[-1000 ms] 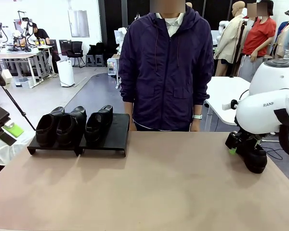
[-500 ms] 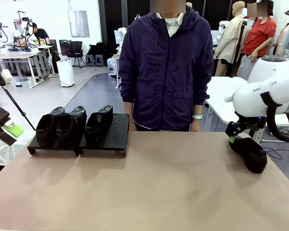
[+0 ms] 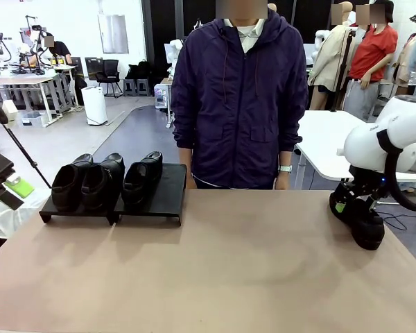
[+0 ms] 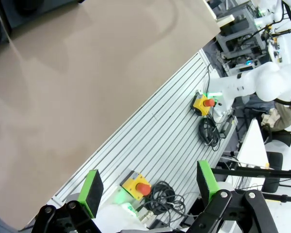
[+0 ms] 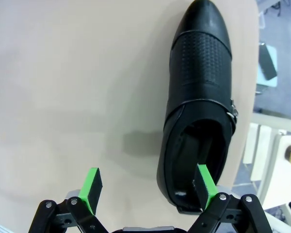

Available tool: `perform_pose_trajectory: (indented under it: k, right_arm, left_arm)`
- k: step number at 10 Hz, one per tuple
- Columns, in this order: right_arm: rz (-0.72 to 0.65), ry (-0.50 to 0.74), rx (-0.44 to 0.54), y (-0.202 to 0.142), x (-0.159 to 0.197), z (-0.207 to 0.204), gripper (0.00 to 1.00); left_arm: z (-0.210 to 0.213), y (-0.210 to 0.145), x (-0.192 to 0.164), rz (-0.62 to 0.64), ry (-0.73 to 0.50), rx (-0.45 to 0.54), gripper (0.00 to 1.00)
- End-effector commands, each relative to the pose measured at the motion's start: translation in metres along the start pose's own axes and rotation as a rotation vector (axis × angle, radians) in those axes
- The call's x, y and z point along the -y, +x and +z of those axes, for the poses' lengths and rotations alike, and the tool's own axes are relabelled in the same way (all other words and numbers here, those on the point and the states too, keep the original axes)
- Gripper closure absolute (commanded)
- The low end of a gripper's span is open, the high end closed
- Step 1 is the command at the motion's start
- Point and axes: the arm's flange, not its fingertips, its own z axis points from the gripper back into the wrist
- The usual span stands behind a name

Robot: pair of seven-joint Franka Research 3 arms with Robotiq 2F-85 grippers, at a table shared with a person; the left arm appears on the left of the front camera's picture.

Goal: Organize the shoes by placing them on the stand.
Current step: Pick up one Shoe and place it in the middle of the table.

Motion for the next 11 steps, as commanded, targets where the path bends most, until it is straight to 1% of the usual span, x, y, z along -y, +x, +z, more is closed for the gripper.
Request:
perform_pose_trajectory:
  k: [1,4,6,7,8,11]
  right_arm:
    - [0.036,0.054,0.026,0.007,0.010,-0.012,0.00]
    - [0.054,0.063,0.042,0.015,0.017,-0.035,0.00]
    - [0.055,0.079,0.058,0.017,0.018,-0.040,0.00]
    - [0.061,0.084,0.062,0.017,0.018,-0.041,0.56]
    - [0.058,0.087,0.065,0.016,0.017,-0.040,1.00]
    - [0.065,0.089,0.060,0.016,0.017,-0.042,1.00]
  left_arm:
    - [-0.001,0.001,0.001,0.001,-0.001,0.009,0.00]
    - [-0.001,0.001,0.001,0.001,-0.001,0.009,0.00]
    - [-0.001,0.001,0.001,0.001,-0.001,0.009,0.00]
    - [-0.001,0.001,0.001,0.001,-0.001,0.009,0.00]
    - [-0.001,0.001,0.001,0.001,-0.001,0.009,0.00]
    - [-0.001,0.001,0.001,0.001,-0.001,0.009,0.00]
